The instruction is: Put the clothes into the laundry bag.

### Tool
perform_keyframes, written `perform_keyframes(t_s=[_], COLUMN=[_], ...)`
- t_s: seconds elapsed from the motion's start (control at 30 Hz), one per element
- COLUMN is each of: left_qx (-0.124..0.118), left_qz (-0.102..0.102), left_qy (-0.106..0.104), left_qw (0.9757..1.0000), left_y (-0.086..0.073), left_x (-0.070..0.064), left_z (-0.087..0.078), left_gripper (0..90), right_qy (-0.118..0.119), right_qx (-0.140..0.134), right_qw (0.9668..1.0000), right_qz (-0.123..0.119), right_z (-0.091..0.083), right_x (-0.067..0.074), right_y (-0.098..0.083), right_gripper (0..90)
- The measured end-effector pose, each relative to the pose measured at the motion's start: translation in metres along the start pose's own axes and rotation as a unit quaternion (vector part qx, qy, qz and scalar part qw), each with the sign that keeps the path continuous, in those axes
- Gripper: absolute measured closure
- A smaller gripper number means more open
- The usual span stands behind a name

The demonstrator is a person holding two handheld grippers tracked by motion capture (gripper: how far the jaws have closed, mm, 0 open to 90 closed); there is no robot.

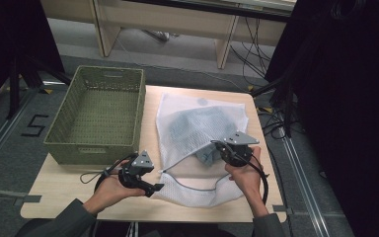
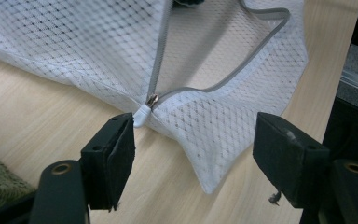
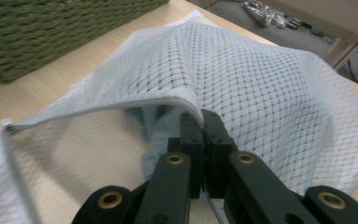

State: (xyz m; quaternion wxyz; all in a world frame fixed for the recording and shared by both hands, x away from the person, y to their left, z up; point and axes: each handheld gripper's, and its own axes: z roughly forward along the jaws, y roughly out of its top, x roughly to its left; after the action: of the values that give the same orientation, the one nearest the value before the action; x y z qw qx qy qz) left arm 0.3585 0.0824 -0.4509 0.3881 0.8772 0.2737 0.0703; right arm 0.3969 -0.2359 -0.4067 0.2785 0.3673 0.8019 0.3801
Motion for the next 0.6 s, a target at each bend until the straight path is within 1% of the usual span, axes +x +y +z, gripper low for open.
perform_keyframes(t_s=[0.03,0.07,0.1,0.13,0.17,0.2,0.27,0.3,0.37,0.4,0.43,0.47,0.5,0.53,0.57,0.6], left_qx=[0.003,0.004,0.002,0.003,0.005,0.002,0.003,0.005,0.005,0.007,0.009,0.011,0.012,0.011,0.011,0.012], left_qz=[0.008,0.008,0.001,0.005,0.006,-0.001,-0.004,0.004,0.005,0.009,0.004,0.007,0.011,0.008,0.011,0.011], left_qy=[0.004,0.005,0.005,0.005,0.006,0.007,0.007,0.007,0.005,0.004,0.005,0.006,0.006,0.006,0.006,0.006], left_qw=[1.0000,0.9999,1.0000,1.0000,0.9999,1.0000,1.0000,1.0000,1.0000,0.9999,0.9999,0.9999,0.9999,0.9999,0.9999,0.9999], left_y=[0.000,0.000,-0.001,-0.001,-0.001,-0.001,-0.002,-0.001,-0.002,-0.001,-0.002,-0.002,-0.002,-0.002,-0.002,-0.002], left_x=[0.001,0.001,0.002,0.002,0.003,0.002,0.002,0.003,0.002,0.003,0.003,0.003,0.004,0.003,0.004,0.004], left_z=[-0.002,-0.002,-0.002,-0.003,-0.003,-0.003,-0.003,-0.003,-0.003,-0.003,-0.002,-0.002,-0.002,-0.002,-0.002,-0.002], left_gripper=[29.1,29.1,29.0,29.0,28.9,28.9,28.9,28.9,28.9,28.9,28.9,28.9,28.9,28.8,28.9,28.8], right_qy=[0.006,0.006,0.011,0.013,0.019,0.023,0.030,0.033,0.035,0.038,0.040,0.040,0.044,0.043,0.041,0.041], right_qx=[0.003,0.003,0.008,0.010,0.018,0.027,0.044,0.056,0.064,0.073,0.084,0.088,0.096,0.100,0.103,0.108], right_qw=[1.0000,1.0000,0.9999,0.9997,0.9994,0.9992,0.9980,0.9974,0.9966,0.9960,0.9952,0.9944,0.9934,0.9929,0.9927,0.9921], right_qz=[-0.001,0.007,-0.005,-0.017,-0.021,-0.016,-0.033,-0.030,-0.039,-0.035,-0.031,-0.041,-0.046,-0.049,-0.049,-0.049], right_z=[-0.005,-0.008,-0.011,-0.013,-0.013,-0.013,-0.010,-0.009,-0.003,-0.001,0.002,0.006,0.007,0.009,0.012,0.013], right_x=[0.002,0.007,0.008,0.010,0.014,0.018,0.021,0.023,0.024,0.025,0.027,0.027,0.027,0.027,0.028,0.027], right_y=[-0.001,-0.002,-0.004,-0.006,-0.010,-0.014,-0.021,-0.025,-0.031,-0.033,-0.036,-0.039,-0.041,-0.043,-0.045,-0.046], right_gripper=[89.6,89.6,89.6,89.6,89.6,89.6,89.5,89.6,89.5,89.6,89.6,89.5,89.5,89.2,88.3,85.2])
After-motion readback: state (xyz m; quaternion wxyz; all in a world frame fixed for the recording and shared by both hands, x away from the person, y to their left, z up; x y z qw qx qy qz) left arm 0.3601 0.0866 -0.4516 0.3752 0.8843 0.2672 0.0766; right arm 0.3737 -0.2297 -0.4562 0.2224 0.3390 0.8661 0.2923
